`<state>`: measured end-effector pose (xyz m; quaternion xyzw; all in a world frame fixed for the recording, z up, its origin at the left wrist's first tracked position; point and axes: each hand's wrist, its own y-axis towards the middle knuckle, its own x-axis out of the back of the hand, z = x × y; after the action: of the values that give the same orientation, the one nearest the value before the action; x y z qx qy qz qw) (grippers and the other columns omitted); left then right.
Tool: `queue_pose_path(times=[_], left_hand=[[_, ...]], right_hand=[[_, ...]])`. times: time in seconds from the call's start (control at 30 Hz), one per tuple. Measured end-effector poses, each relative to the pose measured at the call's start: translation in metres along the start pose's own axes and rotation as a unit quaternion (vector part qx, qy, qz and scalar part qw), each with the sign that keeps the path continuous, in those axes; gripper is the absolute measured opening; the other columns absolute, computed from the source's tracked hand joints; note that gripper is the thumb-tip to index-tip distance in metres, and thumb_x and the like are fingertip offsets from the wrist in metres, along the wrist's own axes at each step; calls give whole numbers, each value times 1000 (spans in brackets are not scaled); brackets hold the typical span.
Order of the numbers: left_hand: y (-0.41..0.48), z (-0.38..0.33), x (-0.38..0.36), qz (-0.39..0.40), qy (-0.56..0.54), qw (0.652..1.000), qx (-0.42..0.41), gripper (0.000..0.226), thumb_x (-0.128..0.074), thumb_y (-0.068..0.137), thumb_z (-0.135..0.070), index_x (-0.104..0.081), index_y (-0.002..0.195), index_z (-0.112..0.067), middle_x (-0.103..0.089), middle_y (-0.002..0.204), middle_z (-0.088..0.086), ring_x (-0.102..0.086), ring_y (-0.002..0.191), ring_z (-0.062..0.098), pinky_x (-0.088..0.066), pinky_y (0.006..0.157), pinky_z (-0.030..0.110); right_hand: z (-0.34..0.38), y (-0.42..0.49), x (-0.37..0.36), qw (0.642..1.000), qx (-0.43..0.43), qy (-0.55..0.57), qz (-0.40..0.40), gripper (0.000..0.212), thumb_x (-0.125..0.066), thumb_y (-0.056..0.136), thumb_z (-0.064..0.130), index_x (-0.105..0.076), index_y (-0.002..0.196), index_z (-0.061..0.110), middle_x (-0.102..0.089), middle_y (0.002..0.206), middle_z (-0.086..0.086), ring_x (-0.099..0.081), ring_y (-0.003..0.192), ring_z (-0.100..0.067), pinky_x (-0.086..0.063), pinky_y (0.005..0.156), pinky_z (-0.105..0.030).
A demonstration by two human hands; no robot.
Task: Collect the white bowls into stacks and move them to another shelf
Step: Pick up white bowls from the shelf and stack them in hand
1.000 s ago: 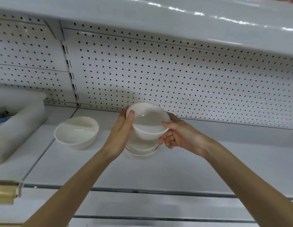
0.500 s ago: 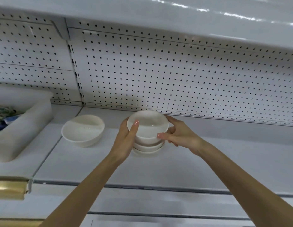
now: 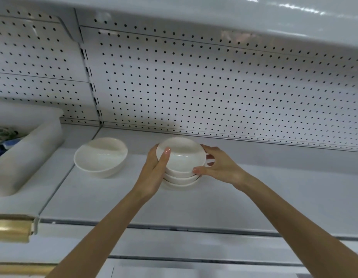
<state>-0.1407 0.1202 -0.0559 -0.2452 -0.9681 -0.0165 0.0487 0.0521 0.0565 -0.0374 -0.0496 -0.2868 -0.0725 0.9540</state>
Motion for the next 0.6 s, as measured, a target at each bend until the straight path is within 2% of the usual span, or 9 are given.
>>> queue_pose_path(times=[0.07, 0.13, 0.23, 0.33, 0.4, 0.47, 0.53, 0.6], left_hand=[[0, 0, -1, 1, 6, 1000, 0, 26, -34, 99, -45, -34, 124, -39, -49, 127, -13, -48, 107, -4, -38, 80, 6], [1, 1, -1, 2, 13, 1000, -4, 23, -35, 99, -44, -34, 122, -41, -51, 119, -19, -48, 102, -12, -39, 83, 4], [1, 4, 1, 4, 30, 999, -10, 23, -38, 99, -43, -35, 122, -41, -52, 121, -17, -47, 102, -15, -37, 76, -2], [2, 5, 4, 4, 46, 999, -17, 19, -39, 100, -41, -39, 119, -45, -52, 122, -21, -49, 109, -10, -38, 93, 10], [0, 2, 9, 11, 60, 998, -23, 32, -38, 100, -41, -40, 131, -40, -46, 133, -24, -44, 124, -2, -33, 98, 13], [-4, -5, 18, -5, 65, 997, -29, 53, -38, 98, -43, -27, 148, -27, -34, 148, -16, -31, 133, -3, -25, 100, 14], [-11, -15, 34, -47, 58, 995, -64, 63, -38, 93, -48, -24, 151, -26, -32, 150, -14, -30, 133, -5, -24, 101, 16], [-19, -21, 56, -99, 65, 989, -93, 71, -37, 85, -54, -26, 150, -26, -33, 147, -17, -32, 133, -5, -23, 102, 14]], right_hand=[[0, 0, 1, 1000, 7, 0, 5, 51, -79, 77, 24, -48, 99, 59, -48, 105, 21, -51, 104, -1, -39, 85, -19], [2, 1, 1, 1000, 5, 1, 9, 51, -79, 77, 24, -48, 99, 58, -50, 107, 20, -52, 103, 0, -40, 87, -20], [4, 2, 2, 1000, -2, -1, 18, 53, -80, 75, 24, -48, 101, 57, -51, 112, 22, -53, 105, 0, -44, 91, -24], [5, 1, 5, 999, -17, -11, 44, 57, -80, 75, 28, -47, 116, 51, -52, 122, 18, -52, 113, 0, -46, 99, -30], [6, 2, 10, 997, -32, -31, 56, 75, -80, 74, 34, -39, 138, 38, -46, 138, 16, -45, 126, -3, -41, 104, -28], [15, 6, 17, 998, -28, -41, 32, 92, -78, 73, 40, -27, 149, 31, -37, 146, 18, -35, 134, -1, -32, 111, -28], [37, 12, 22, 999, -6, -48, 23, 88, -75, 74, 43, -28, 148, 35, -37, 142, 24, -33, 129, 3, -27, 113, -26], [63, 23, 18, 996, 14, -69, 61, 78, -72, 77, 42, -33, 145, 38, -39, 137, 25, -33, 125, 4, -27, 110, -22]])
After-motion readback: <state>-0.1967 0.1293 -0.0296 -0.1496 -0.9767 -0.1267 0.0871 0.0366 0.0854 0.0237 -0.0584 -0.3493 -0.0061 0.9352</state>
